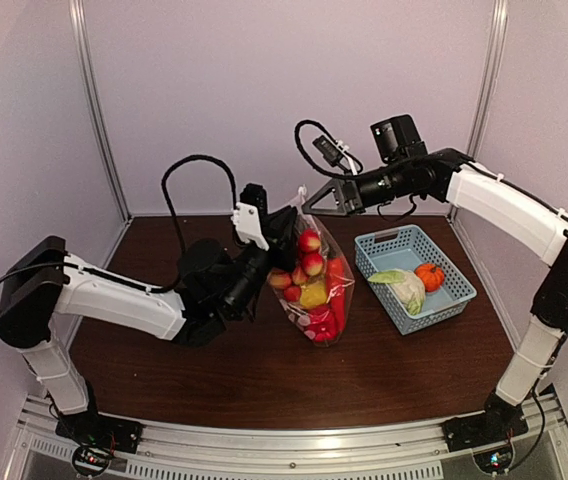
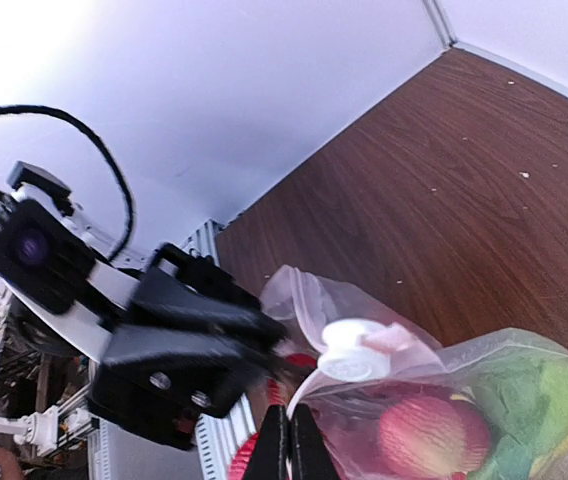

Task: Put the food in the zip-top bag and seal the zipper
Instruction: Adjust the fake fruit in the zipper food storage bag.

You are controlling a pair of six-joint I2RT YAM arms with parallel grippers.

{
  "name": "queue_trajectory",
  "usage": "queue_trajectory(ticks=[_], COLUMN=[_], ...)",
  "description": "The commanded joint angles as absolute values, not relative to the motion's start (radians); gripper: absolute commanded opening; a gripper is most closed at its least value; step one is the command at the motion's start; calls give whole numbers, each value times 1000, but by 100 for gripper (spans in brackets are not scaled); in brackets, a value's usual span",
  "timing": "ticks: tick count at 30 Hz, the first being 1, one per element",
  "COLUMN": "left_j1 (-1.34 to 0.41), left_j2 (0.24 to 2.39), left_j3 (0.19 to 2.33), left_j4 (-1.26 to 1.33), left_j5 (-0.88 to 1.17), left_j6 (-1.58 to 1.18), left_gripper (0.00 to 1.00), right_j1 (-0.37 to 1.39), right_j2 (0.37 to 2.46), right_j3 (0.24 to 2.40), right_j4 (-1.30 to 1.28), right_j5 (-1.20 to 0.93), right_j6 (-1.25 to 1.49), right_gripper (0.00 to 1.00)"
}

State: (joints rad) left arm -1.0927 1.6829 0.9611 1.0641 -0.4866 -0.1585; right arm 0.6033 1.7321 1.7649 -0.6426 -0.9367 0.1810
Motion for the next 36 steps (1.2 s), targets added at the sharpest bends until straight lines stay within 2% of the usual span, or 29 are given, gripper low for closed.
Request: queue_trajectory(ticks=[1, 6, 9, 12, 15, 24, 25, 26, 30, 33, 35, 36], left_j1=[-1134, -1152, -1150, -1145, -1147, -1157, -1162, -1169, -1228, -1320, -1380, -1404], left_j2=[1835, 1920, 1929, 1899, 1807, 1484, 1453, 1426, 1334, 1292, 1290, 1299], left_j3=[986, 1028, 1062, 1051, 1016, 956, 940, 926, 834, 722, 683, 667], left_j4=[1437, 1403, 1292, 1259, 1236, 809, 780, 741, 623, 626, 619, 622], left_j5=[-513, -520, -635, -612, -537, -297, -278, -258, -285, -407, -511, -560], left_j6=[97, 91, 27, 35, 33, -67, -77, -86, -108, -131, -182, -214], left_gripper=[0, 0, 1, 31, 55, 83, 92, 97, 95, 87, 76, 75], right_j1=[606, 594, 591, 587, 570, 518, 518, 518, 518, 518, 518, 518], right_j2=[1702, 1706, 1700, 1694, 1689, 1682, 1683, 1685, 1686, 1683, 1683, 1684], right_j3=[1680, 1673, 1668, 1659, 1650, 1607, 1604, 1601, 1566, 1548, 1548, 1550], right_j4=[-370, -313, -301, -279, -277, -203, -201, -198, -151, -117, -103, -104], right_j5=[-1156, -1180, -1185, -1194, -1194, -1202, -1200, -1199, -1202, -1201, -1198, -1195], right_j6=[403, 457, 466, 480, 481, 532, 531, 533, 565, 588, 596, 596], right_gripper=[0, 0, 0, 0, 0, 0, 0, 0, 0, 0, 0, 0])
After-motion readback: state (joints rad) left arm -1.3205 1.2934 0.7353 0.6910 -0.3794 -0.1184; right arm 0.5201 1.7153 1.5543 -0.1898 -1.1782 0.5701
